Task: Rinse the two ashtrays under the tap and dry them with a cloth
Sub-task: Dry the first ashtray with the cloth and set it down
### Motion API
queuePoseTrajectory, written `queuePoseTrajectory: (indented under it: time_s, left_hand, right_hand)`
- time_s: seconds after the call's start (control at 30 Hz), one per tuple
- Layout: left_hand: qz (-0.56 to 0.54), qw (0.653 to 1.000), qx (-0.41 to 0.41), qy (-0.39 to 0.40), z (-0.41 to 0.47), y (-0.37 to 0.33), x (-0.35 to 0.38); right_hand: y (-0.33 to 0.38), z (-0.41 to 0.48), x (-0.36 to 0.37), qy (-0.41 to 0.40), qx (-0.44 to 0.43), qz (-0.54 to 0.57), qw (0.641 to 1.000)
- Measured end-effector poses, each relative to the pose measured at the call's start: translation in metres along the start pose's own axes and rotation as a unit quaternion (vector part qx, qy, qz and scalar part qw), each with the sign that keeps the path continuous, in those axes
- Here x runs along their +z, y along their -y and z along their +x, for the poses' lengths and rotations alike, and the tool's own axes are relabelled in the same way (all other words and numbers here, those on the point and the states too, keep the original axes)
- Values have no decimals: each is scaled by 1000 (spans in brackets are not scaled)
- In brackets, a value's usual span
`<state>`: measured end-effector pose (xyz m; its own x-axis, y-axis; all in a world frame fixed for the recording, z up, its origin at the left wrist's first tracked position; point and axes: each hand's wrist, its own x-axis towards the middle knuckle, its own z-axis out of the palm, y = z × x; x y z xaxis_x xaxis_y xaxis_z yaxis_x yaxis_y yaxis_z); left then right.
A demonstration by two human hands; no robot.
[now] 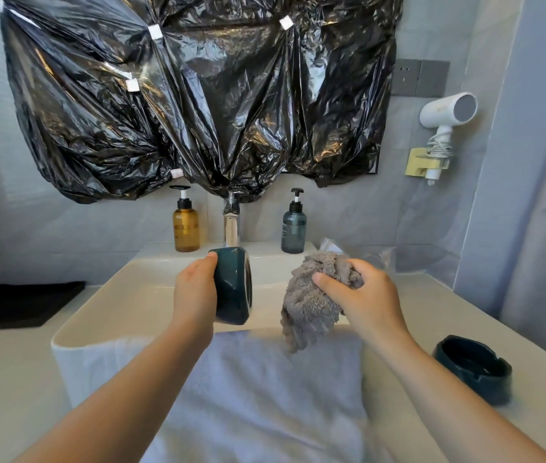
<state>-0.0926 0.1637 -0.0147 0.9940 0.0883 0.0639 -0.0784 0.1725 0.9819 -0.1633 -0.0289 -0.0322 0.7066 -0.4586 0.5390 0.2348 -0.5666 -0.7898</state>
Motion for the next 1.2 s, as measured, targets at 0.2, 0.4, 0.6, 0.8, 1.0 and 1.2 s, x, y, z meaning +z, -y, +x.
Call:
queuePoseTrajectory:
  time_s: [0.2, 0.4, 0.6, 0.8, 1.0, 1.2]
  left_hand:
    - [33, 993, 28, 114, -72, 0, -20]
    - [101, 975, 75, 181, -123, 27, -33]
    - [224, 937, 139, 230, -149, 49, -32]
    - [514, 696, 421, 272, -150, 50, -35]
    - [575, 503, 549, 340, -141, 34, -32]
    - [552, 469, 604, 332, -141, 25, -23]
  right_hand:
    - [-9, -47, -54, -45, 13, -101, 994]
    - [-60, -85, -91, -18, 78, -248, 965]
    - [-82, -107, -95, 146, 247, -184, 940]
    - [-34, -112, -85, 170, 104, -219, 955]
    - [-1, -107, -54, 297, 235, 130, 916]
    - [-3, -108, -48, 258, 140, 152, 944]
